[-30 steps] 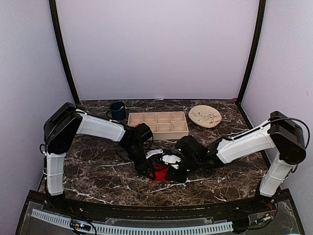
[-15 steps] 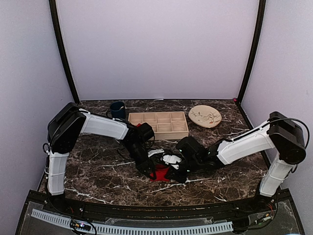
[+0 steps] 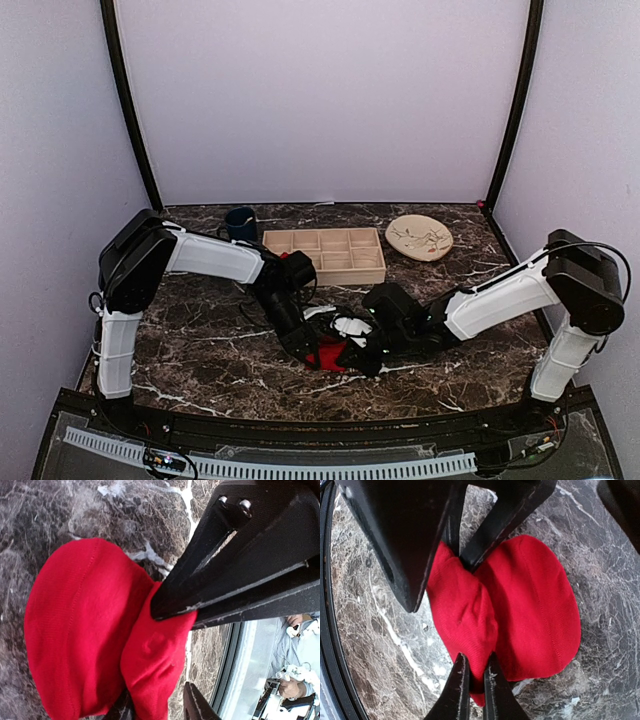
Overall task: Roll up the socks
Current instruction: Roll the sock at the center of the board.
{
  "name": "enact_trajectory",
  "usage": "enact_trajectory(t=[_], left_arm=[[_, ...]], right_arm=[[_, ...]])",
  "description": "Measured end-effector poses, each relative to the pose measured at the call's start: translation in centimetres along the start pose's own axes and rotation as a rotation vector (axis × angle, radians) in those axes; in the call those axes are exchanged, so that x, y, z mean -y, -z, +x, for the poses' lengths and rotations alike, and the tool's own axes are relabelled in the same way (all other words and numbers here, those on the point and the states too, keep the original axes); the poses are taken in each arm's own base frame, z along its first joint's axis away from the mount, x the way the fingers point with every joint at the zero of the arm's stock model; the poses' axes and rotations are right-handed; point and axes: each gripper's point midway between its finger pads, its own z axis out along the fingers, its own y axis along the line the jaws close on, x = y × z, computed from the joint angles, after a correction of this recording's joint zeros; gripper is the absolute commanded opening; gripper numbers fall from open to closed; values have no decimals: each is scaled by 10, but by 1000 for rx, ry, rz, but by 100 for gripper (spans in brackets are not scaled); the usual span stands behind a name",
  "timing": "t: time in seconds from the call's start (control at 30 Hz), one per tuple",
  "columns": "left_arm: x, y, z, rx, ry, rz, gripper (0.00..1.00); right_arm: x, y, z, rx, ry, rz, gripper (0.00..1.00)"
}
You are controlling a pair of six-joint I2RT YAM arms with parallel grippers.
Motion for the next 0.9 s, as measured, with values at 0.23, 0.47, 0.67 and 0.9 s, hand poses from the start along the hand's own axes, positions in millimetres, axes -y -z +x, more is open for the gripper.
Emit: enact_trajectory(t=[0.23, 0.47, 0.67, 0.9], left_arm=[[-1, 1, 4, -18, 39, -9, 35], [-3, 2, 4, -29, 68, -32, 37], [-3, 3, 7, -39, 98, -37, 40], [-5, 4, 11, -56, 139, -59, 41]], right_arm=[[0, 0, -3, 22, -17, -1, 1], [0, -1, -2, 35, -34, -1, 1], [-1, -1, -2, 46, -39, -4, 1], [-1, -1, -4, 61, -48, -6, 1]])
